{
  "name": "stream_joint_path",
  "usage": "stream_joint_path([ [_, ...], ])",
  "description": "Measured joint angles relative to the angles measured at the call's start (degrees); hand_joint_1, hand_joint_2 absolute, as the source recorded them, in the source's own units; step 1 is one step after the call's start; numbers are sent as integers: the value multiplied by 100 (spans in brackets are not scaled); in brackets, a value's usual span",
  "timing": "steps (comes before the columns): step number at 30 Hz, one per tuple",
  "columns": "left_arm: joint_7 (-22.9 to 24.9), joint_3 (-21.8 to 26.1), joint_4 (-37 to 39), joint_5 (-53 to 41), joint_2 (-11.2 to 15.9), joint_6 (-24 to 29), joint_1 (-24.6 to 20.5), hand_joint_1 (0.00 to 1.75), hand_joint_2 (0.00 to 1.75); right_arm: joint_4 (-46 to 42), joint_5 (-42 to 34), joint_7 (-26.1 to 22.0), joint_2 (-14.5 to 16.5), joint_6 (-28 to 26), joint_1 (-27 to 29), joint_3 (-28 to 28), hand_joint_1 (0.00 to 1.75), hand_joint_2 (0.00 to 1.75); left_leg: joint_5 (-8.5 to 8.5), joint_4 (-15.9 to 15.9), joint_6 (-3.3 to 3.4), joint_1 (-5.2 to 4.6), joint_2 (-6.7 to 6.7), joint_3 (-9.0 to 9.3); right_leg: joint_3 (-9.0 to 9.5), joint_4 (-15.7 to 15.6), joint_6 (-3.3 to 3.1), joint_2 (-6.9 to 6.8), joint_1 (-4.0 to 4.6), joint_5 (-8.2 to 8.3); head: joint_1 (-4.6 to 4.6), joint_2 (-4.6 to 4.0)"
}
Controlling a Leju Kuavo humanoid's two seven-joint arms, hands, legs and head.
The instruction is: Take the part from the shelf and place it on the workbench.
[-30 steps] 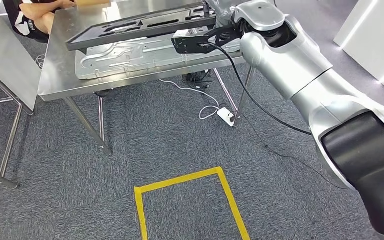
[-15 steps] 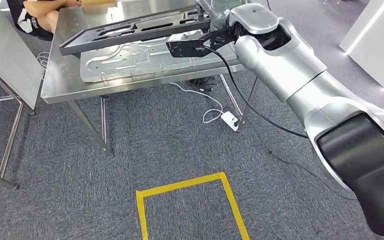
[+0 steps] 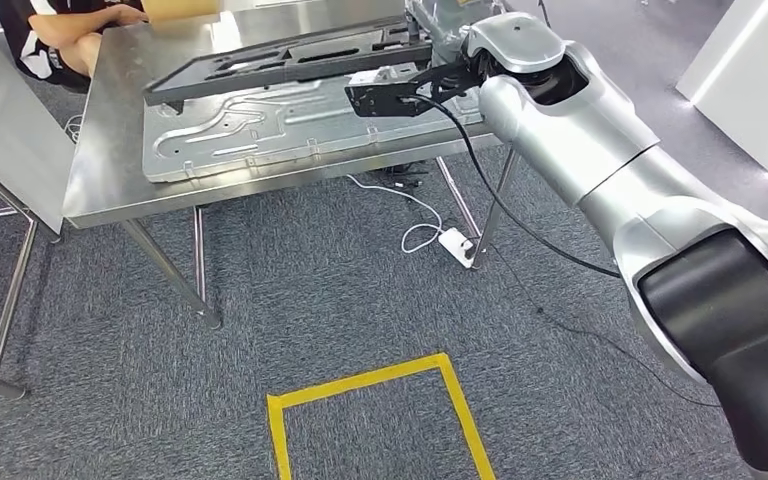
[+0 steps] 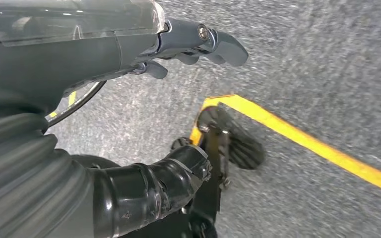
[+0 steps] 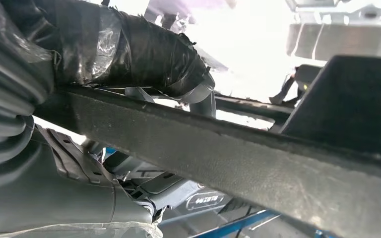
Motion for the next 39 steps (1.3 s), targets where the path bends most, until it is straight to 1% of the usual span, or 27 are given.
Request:
stream_joint_path([
  [1, 2, 0, 0, 0, 0, -2, -4, 0, 175, -1, 1, 4, 1, 2, -12, -1, 175, 175, -7, -132, 28, -12, 0, 62, 2, 3, 22, 1, 8, -17, 1, 0],
  [4, 3, 0, -1, 0, 1, -7, -20, 0, 175, -10, 4, 8, 3, 7, -36, -1, 175, 175, -94, -230, 139, -20, -8, 124, -11, -1, 85, -5, 13, -49, 1, 0],
  [6, 3, 1, -1, -1, 1, -11, -9, 0, 175, -19, 9, 8, 3, 14, -55, -1, 175, 175, -122, -275, 219, -4, -2, 200, -98, 225, 127, -13, -1, -178, 1, 0],
  [7, 3, 2, -1, -1, 1, -12, -5, 0, 175, -23, 11, 8, 3, 17, -65, -2, 175, 175, -140, -291, 255, 3, 2, 237, -225, 488, 141, -16, -9, -292, 2, 0],
  [9, 7, 2, -1, -1, 2, -12, -10, 0, 175, -24, 13, 8, 4, 20, -72, -2, 175, 175, -188, -294, 302, -1, 2, 290, -657, 1268, 165, -17, -16, -559, 2, 0],
  [10, 11, 2, -1, -1, 2, -11, -14, 0, 175, -20, 18, 8, 7, 18, -61, -2, 175, 175, -214, -291, 311, -2, -5, 316, -873, 1584, 171, -18, -21, -615, 2, 0],
  [11, 19, 2, -1, 0, 3, -9, -15, 0, 175, -16, 27, 13, 17, 14, -43, -1, 175, 175, -245, -288, 313, -3, -15, 351, -1020, 1739, 169, -19, -25, -571, 2, 0],
  [12, 28, 2, -1, -1, 3, -4, -13, 0, 175, -12, 46, 24, 41, 9, -24, -1, 175, 175, -281, -285, 308, -5, -25, 398, -1042, 1639, 154, -19, -26, -393, 3, 0],
  [14, 45, 3, -1, -13, 0, 7, -5, 0, 175, 7, 124, 70, 127, -12, 5, 1, 175, 175, -366, -285, 287, -10, -36, 505, -816, 902, 85, -18, -7, 162, 3, 0],
  [15, 51, 3, 0, -23, -5, 10, -7, 0, 175, 31, 180, 96, 186, -32, 11, 2, 175, 175, -406, -281, 267, -24, -36, 539, -665, 525, 49, -20, 14, 362, 1, 0],
  [16, 55, 3, 1, -37, -9, 14, -12, 0, 175, 70, 241, 114, 255, -55, 13, 4, 175, 175, -433, -280, 246, -30, -33, 553, -549, 247, 21, -22, 35, 448, 2, 0],
  [18, 55, 2, 1, -57, -15, 19, -32, 0, 175, 174, 345, 115, 393, -91, 24, 19, 175, 175, -458, -298, 194, -40, -25, 558, -459, 76, -5, -17, 63, 400, 3, 0],
  [20, 43, 0, -1, -81, -13, 16, -52, 0, 175, 257, 424, 76, 502, -94, 32, 49, 175, 175, -503, -294, 139, -44, -18, 572, -398, -1, -26, -13, 27, 365, 2, 0],
  [21, 34, 0, -1, -91, -13, 13, -56, 0, 175, 299, 453, 50, 537, -87, 28, 64, 175, 175, -567, -185, 113, -45, -16, 533, -352, -38, -43, -22, 4, 352, 1, 0],
  [22, 27, 0, -1, -98, -13, 5, -56, 0, 175, 348, 475, 19, 573, -76, 21, 75, 175, 175, -673, 48, 89, -43, -15, 422, -302, -71, -62, -33, -18, 338, -1, 0],
  [23, 25, 1, -1, -101, -13, -2, -48, 0, 175, 403, 487, -7, 607, -63, 17, 82, 175, 175, -804, 400, 69, -30, -14, 236, -264, -86, -83, -43, -18, 318, -1, 0],
  [25, 26, 1, -1, -101, -13, -14, -34, 0, 175, 512, 499, -47, 657, -43, 13, 88, 175, 175, -999, 1147, 31, -10, -13, -238, -213, -84, -105, -45, -17, 269, -1, 0],
  [26, 27, 1, -1, -101, -11, -15, -28, 0, 175, 554, 502, -62, 678, -37, 15, 92, 175, 175, -970, 1328, 16, 1, -12, -401, -185, -77, -105, -40, -17, 238, -2, 0],
  [27, 27, 1, -1, -100, -8, -15, -24, 0, 175, 589, 504, -77, 691, -33, 15, 97, 175, 175, -821, 1286, 4, 12, -10, -461, -151, -64, -98, -33, -20, 202, -2, 0],
  [28, 30, 1, -1, -98, -4, -15, -20, 0, 175, 616, 506, -89, 704, -29, 15, 102, 175, 175, -571, 1024, -6, 24, -7, -409, -110, -46, -84, -27, -25, 157, -2, 0],
  [29, 35, 1, -1, -95, -1, -14, -17, 0, 175, 634, 507, -101, 715, -26, 12, 107, 175, 175, -299, 628, -12, 36, 0, -285, -64, -23, -64, -23, -32, 104, -3, 0],
  [30, 45, 2, -1, -85, 1, -14, -13, 0, 175, 654, 508, -114, 727, -21, 4, 112, 175, 175, -107, 275, -17, 32, 3, -137, -28, -3, -34, -18, -27, 54, -2, 0],
  [31, 57, 2, -1, -73, 3, -12, -15, 0, 175, 677, 509, -127, 740, -17, -12, 116, 175, 175, -14, -12, -5, 26, 3, -11, -7, 18, -4, -13, -20, 14, -2, 0],
  [32, 77, 3, -1, -57, 3, -10, -20, 0, 175, 700, 511, -145, 750, -13, -31, 119, 175, 175, -13, -154, 13, 16, -1, 58, -1, 27, 23, -10, -9, -11, 0, 0],
  [36, 160, 23, -1, -8, 3, 21, -26, 0, 175, 782, 513, -216, 785, -10, -77, 152, 175, 175, -112, -220, 143, 7, -15, 133, -27, 78, 103, -18, -10, -92, 1, 0],
  [37, 175, 32, -1, -1, 4, 28, -19, 0, 175, 799, 513, -226, 790, -10, -86, 162, 175, 175, -126, -233, 178, 14, -13, 161, -96, 230, 122, -22, -17, -172, 2, 0],
  [39, 198, 50, -1, 13, 5, 38, -12, 0, 175, 837, 513, -239, 795, -8, -99, 170, 175, 175, -167, -243, 241, 12, -9, 214, -468, 932, 153, -30, -29, -442, 3, 0],
])
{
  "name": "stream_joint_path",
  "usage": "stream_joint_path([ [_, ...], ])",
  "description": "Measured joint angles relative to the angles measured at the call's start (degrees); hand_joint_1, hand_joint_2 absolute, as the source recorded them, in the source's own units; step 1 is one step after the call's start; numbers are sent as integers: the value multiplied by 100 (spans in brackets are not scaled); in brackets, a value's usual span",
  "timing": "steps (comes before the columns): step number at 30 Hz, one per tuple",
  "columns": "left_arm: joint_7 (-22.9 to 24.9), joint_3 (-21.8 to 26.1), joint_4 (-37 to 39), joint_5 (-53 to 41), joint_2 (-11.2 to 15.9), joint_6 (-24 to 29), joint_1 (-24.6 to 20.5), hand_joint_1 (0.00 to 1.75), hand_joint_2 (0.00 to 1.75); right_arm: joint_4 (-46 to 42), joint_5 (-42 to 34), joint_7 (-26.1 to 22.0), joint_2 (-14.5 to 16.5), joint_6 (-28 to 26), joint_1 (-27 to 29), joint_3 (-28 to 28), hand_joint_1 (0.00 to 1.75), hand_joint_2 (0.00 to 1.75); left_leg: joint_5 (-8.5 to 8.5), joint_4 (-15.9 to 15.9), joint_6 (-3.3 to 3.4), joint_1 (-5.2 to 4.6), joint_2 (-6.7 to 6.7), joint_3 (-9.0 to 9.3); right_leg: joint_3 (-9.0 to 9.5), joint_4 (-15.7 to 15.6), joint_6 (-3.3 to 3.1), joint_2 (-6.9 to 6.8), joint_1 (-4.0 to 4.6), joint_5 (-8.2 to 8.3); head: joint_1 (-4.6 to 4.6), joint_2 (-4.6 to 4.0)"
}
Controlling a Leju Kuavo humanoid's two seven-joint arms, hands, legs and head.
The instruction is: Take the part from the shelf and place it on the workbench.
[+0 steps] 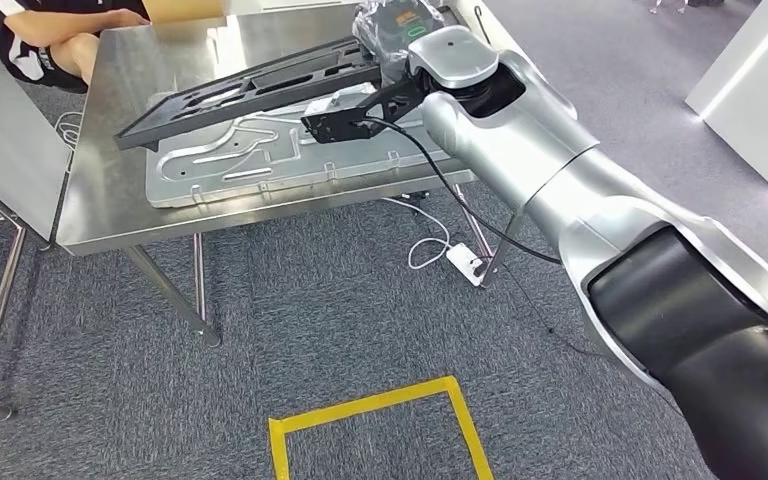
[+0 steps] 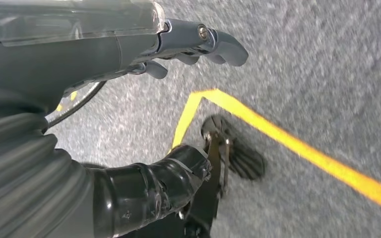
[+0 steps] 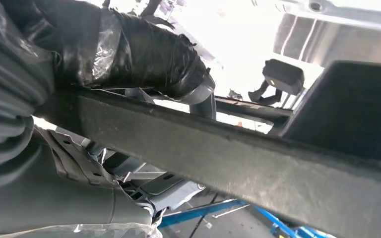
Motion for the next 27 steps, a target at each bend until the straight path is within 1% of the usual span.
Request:
stream_joint_path([
  [1, 11, 9, 0, 7, 1, 1, -2, 0, 175, 21, -1, -4, 2, 3, 0, 1, 175, 175, -25, 1, 22, -8, -2, 23, -249, 416, 7, -1, 0, -117, 0, 0],
  [2, 19, 20, 0, 14, 1, 1, -4, 0, 175, 44, -1, -8, 4, 7, 6, 1, 175, 175, -52, 1, 36, -18, -9, 54, -466, 731, 6, -1, 1, -158, 0, 0],
  [3, 23, 30, 0, 19, 2, 1, -3, 0, 175, 64, -2, -12, 5, 13, 13, 2, 175, 175, -83, 2, 43, -28, -21, 92, -583, 823, -10, -1, 5, -78, 1, 0],
  [4, 26, 38, 0, 25, 2, 1, 0, 0, 175, 81, -2, -14, 5, 20, 18, 4, 175, 175, -118, 2, 45, -39, -36, 141, -575, 658, -41, -1, 17, 125, 1, -1],
  [5, 27, 45, 0, 32, 1, 2, 3, 0, 175, 95, -2, -19, 5, 26, 20, 7, 175, 175, -155, 2, 42, -50, -49, 195, -468, 296, -87, 0, 36, 403, 2, -1],
  [6, 27, 53, 1, 40, -3, 2, 8, 0, 175, 105, -4, -26, 5, 33, 17, 10, 175, 175, -191, -1, 38, -52, -58, 242, -320, -115, -149, 0, 66, 644, -1, -1],
  [7, 25, 63, 1, 50, -9, 2, 8, 0, 175, 115, -8, -36, 7, 42, 9, 13, 175, 175, -221, -2, 26, -61, -62, 271, -174, -471, -204, -3, 98, 817, -1, -1],
  [8, 21, 73, 2, 59, -13, 2, 6, 0, 175, 123, -13, -45, 9, 51, -1, 14, 175, 175, -241, -5, 8, -52, -62, 280, -72, -704, -249, -5, 132, 882, 0, 0],
  [9, 16, 81, 2, 64, -17, 2, 4, 0, 175, 133, -19, -54, 12, 61, -8, 16, 175, 175, -254, -14, -17, -41, -58, 278, -21, -804, -280, -6, 160, 859, 0, 0],
  [10, 11, 88, 2, 69, -18, 0, -4, 0, 175, 141, -25, -62, 15, 72, -15, 19, 175, 175, -264, -26, -46, -41, -54, 278, 9, -854, -291, -6, 174, 836, 2, 0],
  [12, -1, 94, 2, 72, -14, -3, -12, 0, 175, 153, -41, -77, 21, 87, -19, 33, 175, 175, -321, -13, -103, -47, -35, 283, 94, -970, -299, -11, 128, 802, 1, 0],
  [13, -10, 96, 2, 72, -11, -5, -14, 0, 175, 162, -51, -84, 24, 93, -29, 41, 175, 175, -388, 97, -129, -52, -27, 242, 148, -1027, -302, -17, 98, 799, -1, 0],
  [14, -18, 99, 2, 72, -8, -5, -15, 0, 175, 177, -61, -90, 28, 98, -43, 48, 175, 175, -491, 319, -158, -51, -19, 133, 201, -1075, -308, -23, 71, 794, -2, 0],
  [15, -24, 102, 2, 72, -6, -6, -13, 0, 175, 196, -69, -95, 31, 103, -56, 54, 175, 175, -612, 654, -185, -39, -13, -42, 236, -1094, -318, -25, 72, 780, -3, 0],
  [16, -27, 104, 2, 72, -6, -7, -11, 0, 175, 215, -75, -96, 30, 107, -66, 57, 175, 175, -730, 1020, -210, -28, -13, -258, 259, -1096, -328, -25, 69, 761, -3, 0],
  [17, -27, 107, 2, 72, -3, -7, -9, 0, 175, 233, -81, -97, 31, 110, -65, 63, 175, 175, -792, 1352, -235, -15, -13, -483, 286, -1092, -331, -19, 65, 735, -2, 0],
  [18, -27, 109, 2, 72, 1, -7, -6, 0, 175, 248, -84, -102, 31, 115, -58, 71, 175, 175, -772, 1550, -259, -3, -12, -649, 321, -1086, -327, -13, 59, 701, -3, 0],
  [19, -27, 112, 2, 72, 7, -7, -2, 0, 175, 261, -86, -109, 31, 122, -51, 81, 175, 175, -644, 1549, -283, 11, -10, -726, 361, -1074, -316, -4, 49, 660, -4, 0],
  [20, -27, 115, 2, 72, 15, -6, 2, 0, 175, 274, -88, -118, 31, 127, -46, 90, 175, 175, -417, 1361, -308, 29, -8, -715, 408, -1053, -297, 4, 34, 609, -4, 0],
  [21, -27, 118, 2, 72, 23, -4, 6, 0, 175, 283, -89, -126, 31, 132, -50, 97, 175, 175, -129, 994, -334, 48, -2, -610, 453, -1020, -267, 8, 19, 548, -4, 0],
  [22, -26, 121, 3, 72, 29, -2, 9, 0, 175, 293, -91, -132, 31, 134, -63, 101, 175, 175, 77, 657, -355, 56, 0, -492, 483, -984, -229, 12, 10, 486, -4, 0],
  [23, -26, 123, 3, 72, 34, 0, 9, 0, 175, 303, -95, -134, 31, 134, -85, 102, 175, 175, 194, 353, -356, 57, -1, -367, 491, -936, -187, 17, 10, 429, -3, 0],
  [24, -25, 125, 3, 72, 36, 1, 3, 0, 175, 313, -100, -134, 29, 133, -113, 102, 175, 175, 215, 187, -327, 51, -1, -295, 482, -906, -149, 21, 16, 391, -3, 0],
  [25, -26, 126, 3, 72, 36, 2, -2, 0, 175, 322, -105, -136, 28, 132, -136, 103, 175, 175, 150, 151, -284, 37, -6, -268, 465, -892, -121, 24, 29, 373, -2, 0],
  [27, -28, 126, 2, 72, 36, 3, -16, 0, 175, 328, -114, -142, 24, 128, -156, 103, 175, 175, 104, 109, -177, 31, -7, -244, 461, -898, -77, 24, 36, 349, -2, 0],
])
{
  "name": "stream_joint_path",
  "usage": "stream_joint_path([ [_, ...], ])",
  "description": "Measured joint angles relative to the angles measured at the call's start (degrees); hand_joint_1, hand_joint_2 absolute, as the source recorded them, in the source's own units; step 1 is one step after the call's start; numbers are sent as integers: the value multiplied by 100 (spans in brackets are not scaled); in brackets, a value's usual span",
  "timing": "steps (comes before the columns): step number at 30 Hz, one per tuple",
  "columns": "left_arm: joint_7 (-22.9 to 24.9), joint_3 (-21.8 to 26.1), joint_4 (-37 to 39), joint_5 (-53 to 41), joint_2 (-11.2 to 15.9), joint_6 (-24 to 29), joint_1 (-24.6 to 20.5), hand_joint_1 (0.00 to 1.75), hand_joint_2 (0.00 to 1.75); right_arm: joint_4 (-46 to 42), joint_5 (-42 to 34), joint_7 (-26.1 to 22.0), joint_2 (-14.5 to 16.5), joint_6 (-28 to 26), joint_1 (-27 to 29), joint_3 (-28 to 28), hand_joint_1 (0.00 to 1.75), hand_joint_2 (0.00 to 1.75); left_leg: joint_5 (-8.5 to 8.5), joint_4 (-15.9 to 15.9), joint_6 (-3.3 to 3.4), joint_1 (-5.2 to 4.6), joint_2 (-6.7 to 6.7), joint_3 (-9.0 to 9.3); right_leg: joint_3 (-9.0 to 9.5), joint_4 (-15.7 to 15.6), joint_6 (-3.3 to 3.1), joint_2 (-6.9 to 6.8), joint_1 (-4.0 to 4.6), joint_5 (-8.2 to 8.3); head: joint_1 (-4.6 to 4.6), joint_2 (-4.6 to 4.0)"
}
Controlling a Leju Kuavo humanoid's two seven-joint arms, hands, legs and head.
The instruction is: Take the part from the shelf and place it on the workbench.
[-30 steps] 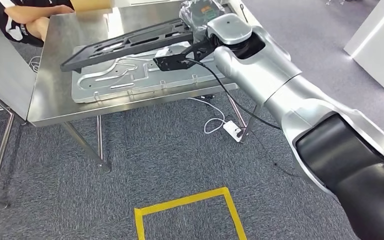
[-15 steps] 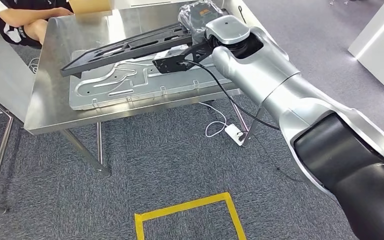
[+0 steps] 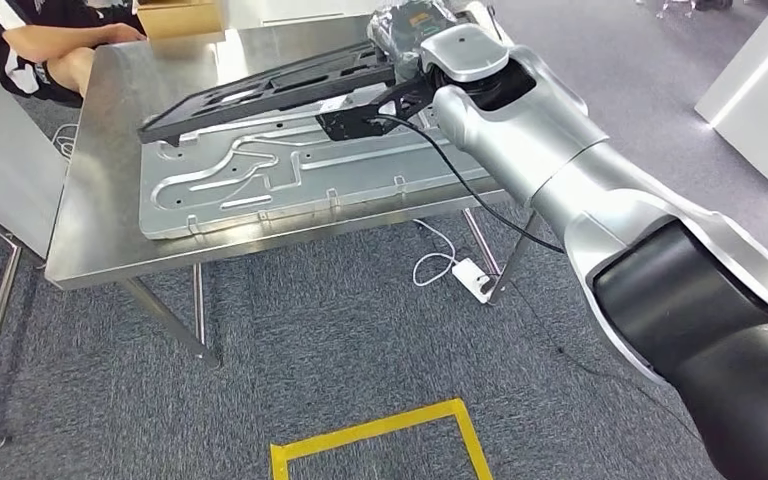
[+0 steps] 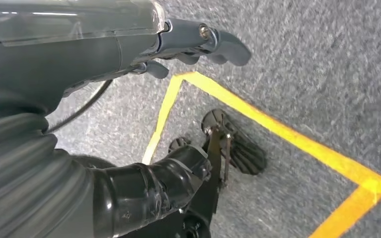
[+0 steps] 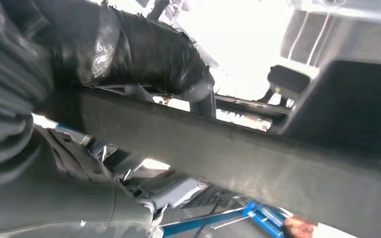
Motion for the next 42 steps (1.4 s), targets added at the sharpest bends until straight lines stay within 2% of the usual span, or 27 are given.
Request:
stream_joint_path([
  [2, -7, 1, 0, 0, 1, 1, 6, 0, 175, 0, -10, -8, -19, -4, -5, 0, 175, 175, -26, -34, 77, 3, 0, 48, -60, 160, 43, -8, -17, -105, 0, 0],
  [3, -12, 2, 0, 0, 2, 2, 9, 0, 175, -1, -18, -11, -30, -7, -9, 0, 175, 175, -44, -44, 115, 5, 2, 79, -187, 411, 62, -12, -26, -215, 1, 0],
  [5, -21, 2, 0, 0, 2, 4, 13, 0, 175, 0, -38, -11, -65, -13, 12, 0, 175, 175, -94, -46, 178, -13, -1, 137, -635, 1203, 85, -20, -33, -472, 1, 0],
  [6, -24, 2, 0, 0, 2, 4, 12, 0, 175, 1, -49, -11, -84, -14, 42, 0, 175, 175, -123, -45, 197, -24, -9, 173, -856, 1529, 83, -20, -33, -521, 2, 0],
  [7, -25, 2, 0, 0, 2, 2, 13, 0, 175, 1, -58, -11, -104, -14, 73, 0, 175, 175, -154, -46, 207, -36, -22, 217, -1005, 1683, 69, -20, -29, -469, 2, 0],
  [8, -25, 2, 0, 0, 2, 1, 16, 0, 175, 1, -64, -11, -119, -14, 96, 0, 175, 175, -189, -46, 212, -49, -35, 266, -1045, 1604, 38, -19, -16, -297, 2, 0],
  [9, -25, 2, 0, 0, 1, 1, 18, 0, 175, 1, -66, -11, -129, -14, 105, 0, 175, 175, -223, -46, 213, -63, -46, 317, -980, 1306, -10, -19, 4, -34, 3, 0],
  [11, -25, 2, 1, 0, -13, 2, 23, 0, 175, 1, -69, -11, -137, -17, 99, 0, 175, 175, -285, -50, 202, -88, -53, 389, -713, 524, -140, -22, 72, 423, 1, 0],
  [12, -25, 2, 2, -1, -24, 6, 22, 0, 175, 1, -72, -11, -139, -21, 93, 0, 175, 175, -308, -54, 187, -87, -53, 403, -599, 245, -189, -28, 106, 514, 2, 0],
  [14, -20, 2, 3, -1, -42, 21, 14, 0, 175, 1, -81, -11, -142, -31, 90, 0, 175, 175, -331, -77, 139, -82, -46, 415, -495, 61, -236, -34, 149, 488, 6, 0],
  [16, -13, 2, 3, 0, -40, 38, -1, 0, 175, -8, -85, -13, -147, -36, 91, 0, 175, 175, -369, -119, 89, -85, -32, 460, -410, -58, -245, -39, 117, 479, 8, 0],
  [18, -8, 3, 2, 0, -39, 47, -7, 0, 175, -13, -85, -14, -155, -37, 84, 0, 175, 175, -510, 103, 36, -91, -19, 386, -269, -208, -250, -57, 62, 485, 6, 0],
  [21, 0, 4, 2, 1, -39, 49, 1, 0, 175, 2, -94, -11, -167, -34, 94, 2, 175, 175, -871, 1185, -55, -52, -9, -225, -164, -253, -271, -66, 54, 426, 4, 0],
  [22, 1, 5, 2, 2, -38, 49, 6, 0, 175, 7, -100, -14, -166, -34, 109, 2, 175, 175, -866, 1399, -84, -38, -7, -389, -139, -237, -269, -59, 52, 390, 4, 0],
  [23, 1, 5, 2, 2, -36, 50, 10, 0, 175, 15, -108, -24, -166, -35, 124, 4, 175, 175, -737, 1379, -109, -25, -4, -440, -109, -215, -260, -48, 44, 348, 3, 0],
  [24, 1, 7, 2, 2, -32, 50, 13, 0, 175, 22, -114, -33, -166, -36, 135, 9, 175, 175, -498, 1131, -130, -12, 0, -376, -74, -183, -245, -38, 33, 298, 3, 0],
  [26, 1, 9, 3, 3, -25, 50, 20, 0, 175, 34, -128, -50, -167, -38, 139, 21, 175, 175, -54, 381, -151, -1, 12, -80, -14, -100, -192, -23, 20, 182, 3, 0],
  [27, -2, 11, 3, 3, -24, 50, 16, 0, 175, 38, -139, -52, -173, -39, 133, 25, 175, 175, 25, 103, -132, -7, 14, 44, -12, -59, -160, -17, 23, 137, 4, 0],
  [28, -4, 12, 3, 4, -23, 50, 10, 0, 175, 43, -154, -53, -179, -42, 128, 28, 175, 175, 22, -35, -103, -18, 13, 108, -20, -33, -129, -12, 30, 108, 4, 0],
  [31, -13, 14, 2, 7, -22, 57, -3, 0, 175, 46, -187, -61, -197, -45, 125, 32, 175, 175, -64, -89, 12, -18, 0, 162, -39, -14, -55, -8, 37, 61, 3, 0],
  [33, -14, 16, 2, 6, -22, 66, 8, 0, 175, 40, -190, -75, -224, -44, 115, 33, 175, 175, -93, -133, 87, 4, 6, 241, -146, 247, -4, -11, 24, -80, 5, 0],
  [36, -16, 20, 2, 6, -22, 68, 9, 0, 175, 40, -199, -90, -262, -43, 109, 33, 175, 175, -170, -149, 167, 8, 11, 333, -762, 1312, 55, -17, -13, -432, 6, 0],
  [37, -17, 21, 2, 6, -22, 67, 6, 0, 175, 41, -202, -93, -275, -42, 119, 33, 175, 175, -202, -147, 173, 9, 4, 367, -955, 1564, 67, -18, -28, -440, 6, 0],
  [38, -18, 21, 2, 5, -22, 67, 6, 0, 175, 43, -204, -94, -290, -42, 130, 33, 175, 175, -240, -145, 170, 10, -5, 412, -1052, 1611, 72, -19, -41, -330, 7, 0],
  [39, -19, 23, 2, 5, -22, 66, 9, 0, 175, 44, -205, -95, -301, -41, 138, 34, 175, 175, -284, -142, 160, 13, -15, 470, -1028, 1414, 68, -22, -51, -102, 7, 0],
  [41, -25, 28, 2, 3, -26, 66, 21, 0, 175, 45, -215, -96, -319, -42, 140, 36, 175, 175, -380, -143, 115, 13, -25, 579, -768, 660, 47, -31, -49, 407, 7, 0],
  [42, -28, 33, 2, 2, -27, 66, 21, 0, 175, 45, -232, -97, -329, -44, 137, 36, 175, 175, -415, -139, 85, 4, -28, 609, -639, 349, 34, -32, -32, 543, 6, 0],
])
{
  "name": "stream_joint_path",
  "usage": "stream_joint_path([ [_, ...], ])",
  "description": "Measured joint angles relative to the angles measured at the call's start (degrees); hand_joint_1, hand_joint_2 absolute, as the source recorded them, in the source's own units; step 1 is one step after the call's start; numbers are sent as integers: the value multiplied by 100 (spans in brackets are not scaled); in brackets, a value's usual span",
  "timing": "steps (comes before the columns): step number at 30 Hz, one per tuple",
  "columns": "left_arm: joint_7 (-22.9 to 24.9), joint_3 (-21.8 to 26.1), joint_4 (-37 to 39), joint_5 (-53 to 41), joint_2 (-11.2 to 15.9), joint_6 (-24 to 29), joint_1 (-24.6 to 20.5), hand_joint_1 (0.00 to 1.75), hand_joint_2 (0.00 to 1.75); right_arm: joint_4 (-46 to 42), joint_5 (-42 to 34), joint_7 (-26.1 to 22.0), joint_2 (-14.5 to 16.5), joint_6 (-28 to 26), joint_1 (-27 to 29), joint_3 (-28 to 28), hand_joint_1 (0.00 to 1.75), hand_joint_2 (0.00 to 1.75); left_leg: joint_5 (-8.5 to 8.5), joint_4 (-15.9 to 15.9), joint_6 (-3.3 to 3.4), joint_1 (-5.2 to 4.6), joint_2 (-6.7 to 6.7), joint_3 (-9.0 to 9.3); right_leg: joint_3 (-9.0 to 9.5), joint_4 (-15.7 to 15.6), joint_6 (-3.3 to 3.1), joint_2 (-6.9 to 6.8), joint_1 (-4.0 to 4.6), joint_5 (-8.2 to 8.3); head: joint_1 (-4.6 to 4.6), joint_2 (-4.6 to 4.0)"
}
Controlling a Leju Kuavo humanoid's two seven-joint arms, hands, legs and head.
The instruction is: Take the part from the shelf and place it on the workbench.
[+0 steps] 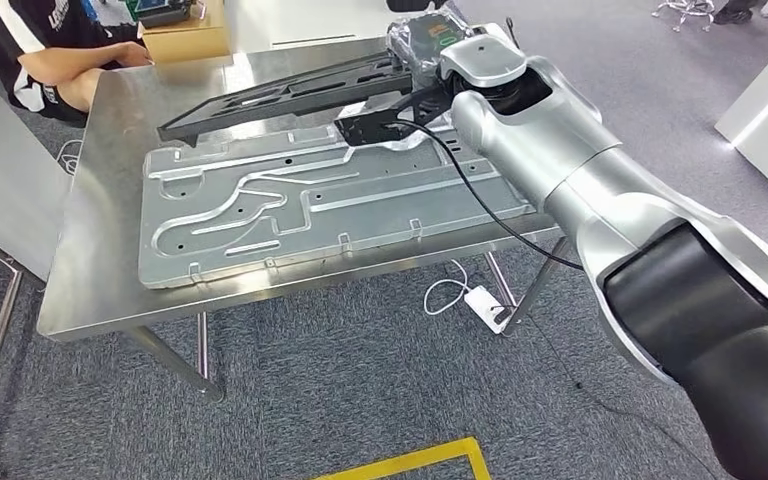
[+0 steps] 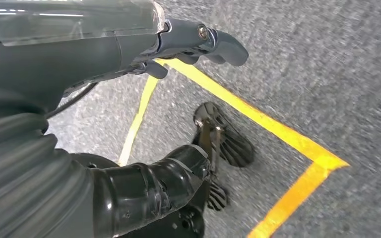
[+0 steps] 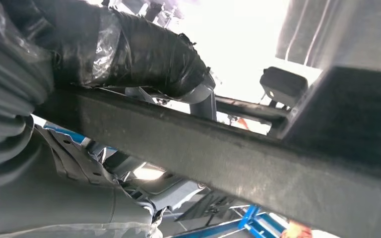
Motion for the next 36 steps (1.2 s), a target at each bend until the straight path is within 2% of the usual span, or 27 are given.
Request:
stream_joint_path([
  [1, -3, 4, 0, -1, -1, 0, -4, 0, 175, -1, -26, 0, -12, -4, 3, -1, 175, 175, -24, 1, -30, -8, 0, 8, 82, -185, -14, 0, 20, 24, 0, 0],
  [3, -4, 10, 0, -2, -1, 0, -21, 0, 175, -8, -74, -1, -35, -12, 32, -1, 175, 175, -47, -17, -87, -21, 3, 18, 142, -283, -56, 10, 52, -68, 1, 0],
  [5, -3, 12, 0, -3, -1, 0, -30, 0, 175, -22, -89, -1, -57, -17, 66, -1, 175, 175, -112, 12, -137, -16, 20, 18, 198, -335, -108, 17, 23, -114, 1, 0],
  [6, -3, 13, 0, -4, -1, 1, -32, 0, 175, -26, -92, 1, -70, -18, 73, -1, 175, 175, -186, 148, -155, -16, 29, -37, 237, -361, -137, 20, 5, -129, 1, 0],
  [7, -3, 14, 0, -4, -1, 1, -31, 0, 175, -29, -105, 3, -84, -22, 84, -1, 175, 175, -305, 427, -163, -15, 36, -177, 278, -380, -168, 22, -5, -149, -1, 0],
  [9, 2, 17, 0, -4, -1, 2, -27, 0, 175, -27, -147, -1, -116, -37, 137, -1, 175, 175, -555, 1219, -167, -18, 39, -622, 348, -386, -224, 31, 18, -207, -1, 0],
  [10, 4, 18, 0, -4, -1, 3, -26, 0, 175, -27, -170, -9, -133, -50, 187, -1, 175, 175, -594, 1534, -164, -19, 39, -837, 392, -385, -239, 37, 33, -242, -1, 0],
  [11, 5, 19, 0, -4, 0, 5, -25, 0, 175, -27, -186, -21, -153, -61, 243, -1, 175, 175, -518, 1647, -156, -22, 39, -963, 444, -384, -245, 42, 48, -280, -1, 0],
  [12, 5, 20, 0, -4, 1, 9, -24, 0, 175, -27, -197, -36, -174, -72, 297, -1, 175, 175, -320, 1531, -140, -24, 40, -985, 505, -381, -246, 47, 60, -323, -1, 0],
  [14, 5, 23, 0, -4, 7, 14, -10, 0, 175, -25, -209, -60, -219, -92, 377, -1, 175, 175, 212, 832, -81, -40, 39, -780, 629, -377, -237, 50, 80, -416, 1, 0],
  [15, 7, 26, 0, -4, 11, 16, -2, 0, 175, -24, -216, -66, -239, -109, 398, -1, 175, 175, 393, 488, -48, -57, 39, -652, 664, -370, -223, 55, 91, -454, 0, 0],
  [16, 8, 28, 0, -4, 15, 16, -2, 0, 175, -22, -225, -67, -257, -125, 410, -1, 175, 175, 458, 242, -21, -72, 39, -554, 673, -364, -204, 59, 98, -481, 1, 0],
  [18, 11, 31, 0, -4, 19, 16, -15, 0, 175, -22, -242, -68, -290, -151, 422, -1, 175, 175, 405, 79, 9, -95, 36, -486, 656, -369, -160, 65, 101, -503, -2, 0],
  [20, 12, 32, 0, -5, 13, 15, -22, 0, 175, -34, -246, -74, -321, -156, 432, -1, 175, 175, 377, -1, 37, -57, 39, -425, 641, -346, -109, 60, 98, -552, 1, 0],
  [21, 12, 34, 0, -5, 10, 15, -18, 0, 175, -40, -247, -77, -339, -156, 433, -1, 175, 175, 368, -39, 57, -38, 45, -381, 591, -237, -78, 55, 93, -611, 1, 0],
  [23, 12, 38, 0, -6, 7, 15, -17, 0, 175, -46, -248, -82, -373, -158, 439, -1, 175, 175, 337, -82, 91, -24, 55, -303, 291, 318, -17, 42, 62, -818, 3, 0],
  [25, 11, 39, 0, -7, 7, 15, -28, 0, 175, -46, -251, -85, -393, -160, 462, -1, 175, 175, 280, -74, 109, -23, 52, -251, -183, 1043, 28, 32, 16, -997, 3, 0],
  [26, 11, 40, 0, -6, 7, 15, -32, 0, 175, -46, -252, -87, -403, -160, 480, -1, 175, 175, 246, -68, 109, -20, 46, -214, -358, 1247, 44, 28, -5, -978, 3, 0],
  [27, 11, 40, 0, -5, 7, 15, -32, 0, 175, -46, -254, -90, -410, -160, 498, -1, 175, 175, 204, -58, 103, -15, 38, -164, -430, 1237, 55, 25, -25, -839, 3, 0],
  [28, 11, 42, 0, -4, 3, 15, -27, 0, 175, -46, -262, -92, -419, -160, 514, -1, 175, 175, 155, -45, 90, -8, 29, -106, -397, 1023, 60, 23, -41, -604, 3, 0],
  [30, 5, 50, 0, 3, -5, 14, -16, 0, 175, -46, -291, -102, -451, -167, 540, -3, 175, 175, 39, -8, 32, -1, 17, -6, -140, 282, 61, 16, -46, -115, 4, 0],
  [31, -8, 55, 0, 7, -9, 9, -17, 0, 175, -47, -311, -110, -471, -177, 550, -4, 175, 175, -4, 15, -2, -7, 11, 11, -20, 1, 53, 17, -35, -4, 5, 0],
  [32, -33, 60, 0, 12, -10, -2, -21, 0, 175, -48, -329, -119, -492, -188, 569, -6, 175, 175, -31, 29, -35, -14, 6, 9, 49, -160, 36, 18, -20, 12, 6, 0],
  [34, -92, 65, 0, 15, -10, -32, -32, 0, 175, -49, -357, -137, -519, -210, 627, -7, 175, 175, -42, 24, -79, -16, 3, -1, 83, -216, -18, 29, 8, -70, 8, 0],
  [36, -141, 66, 0, 15, -10, -48, -37, 0, 175, -54, -371, -156, -556, -221, 689, -8, 175, 175, -118, 75, -123, -6, 16, -23, 107, -243, -87, 33, -1, -102, 8, -1],
])
